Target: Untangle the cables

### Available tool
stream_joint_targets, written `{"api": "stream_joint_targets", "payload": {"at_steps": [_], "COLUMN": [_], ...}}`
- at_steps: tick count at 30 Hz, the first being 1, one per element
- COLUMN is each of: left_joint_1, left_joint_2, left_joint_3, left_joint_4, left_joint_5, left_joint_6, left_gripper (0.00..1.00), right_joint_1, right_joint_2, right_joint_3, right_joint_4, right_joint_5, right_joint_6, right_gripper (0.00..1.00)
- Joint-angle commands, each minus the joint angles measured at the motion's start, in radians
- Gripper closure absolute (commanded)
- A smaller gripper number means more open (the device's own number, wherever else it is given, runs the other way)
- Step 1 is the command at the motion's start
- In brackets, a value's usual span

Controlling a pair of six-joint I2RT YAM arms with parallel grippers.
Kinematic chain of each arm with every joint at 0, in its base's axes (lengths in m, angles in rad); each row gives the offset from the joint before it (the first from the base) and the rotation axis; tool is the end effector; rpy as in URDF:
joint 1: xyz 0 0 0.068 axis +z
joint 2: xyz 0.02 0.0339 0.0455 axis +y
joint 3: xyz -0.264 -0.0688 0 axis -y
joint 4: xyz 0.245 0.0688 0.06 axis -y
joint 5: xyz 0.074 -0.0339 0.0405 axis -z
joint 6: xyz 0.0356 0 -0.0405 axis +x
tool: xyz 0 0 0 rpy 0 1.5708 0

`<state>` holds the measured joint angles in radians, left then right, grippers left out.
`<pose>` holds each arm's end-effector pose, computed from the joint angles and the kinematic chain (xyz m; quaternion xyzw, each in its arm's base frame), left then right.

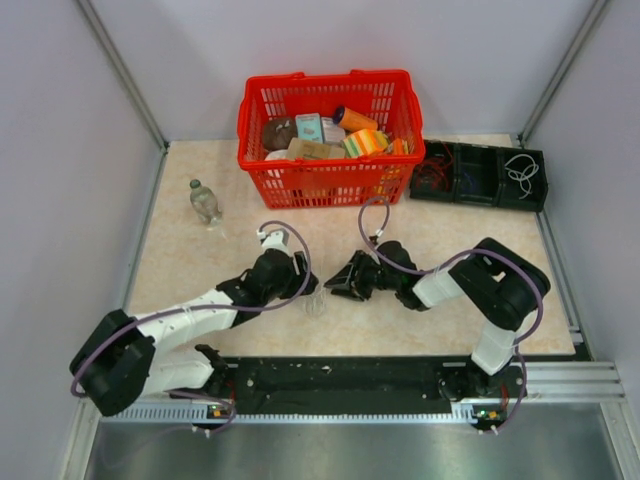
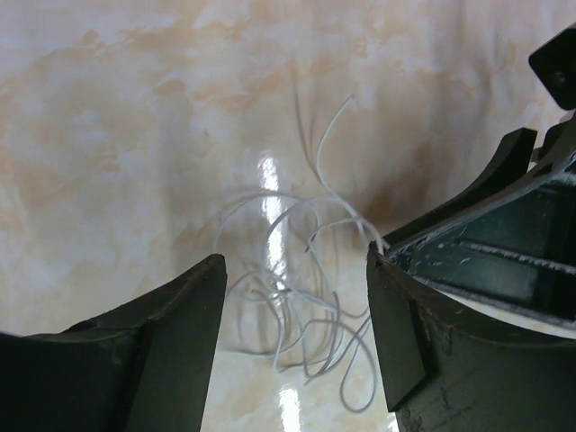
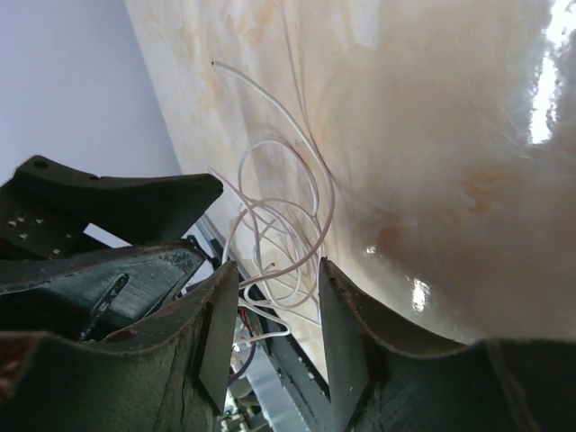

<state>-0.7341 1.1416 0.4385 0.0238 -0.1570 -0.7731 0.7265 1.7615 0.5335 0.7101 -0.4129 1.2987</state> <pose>0.1676 -0.1438 0.1723 -0.0513 0.8987 -0.2425 0.3618 0.2159 0.2110 0.1094 0.1400 0.8409 0.5110 0.1102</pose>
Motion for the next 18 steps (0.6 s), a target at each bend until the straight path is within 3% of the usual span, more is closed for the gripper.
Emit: {"api": "stream_joint_targets", "payload": {"at_steps": [1,12,18], "left_joint_1": [0.010,0.035,0.036], "left_joint_2": [0.099,0.265,0.271], "left_joint_3": [0.143,0.236,0.224], "left_joint_4": [-0.056,-0.145,-0.113], "left_joint_5": [0.005,0.019,0.043], "left_joint_6": [-0.002,-0.020,-0.005], "left_gripper": [0.33,0.45,0.59], "right_joint_1": [0.010,0.011,0.010], "right_joint_2": [0.003,0.029,0.067], "right_joint_3": [0.040,0.072,0.071], "right_joint_4": [0.034,0.032,0.110], "right_joint_5": [-0.007,-0.035,-0.056], "right_joint_6": [-0.010,-0.012,0.016], "right_gripper": [0.58,0.59,0.71]}}
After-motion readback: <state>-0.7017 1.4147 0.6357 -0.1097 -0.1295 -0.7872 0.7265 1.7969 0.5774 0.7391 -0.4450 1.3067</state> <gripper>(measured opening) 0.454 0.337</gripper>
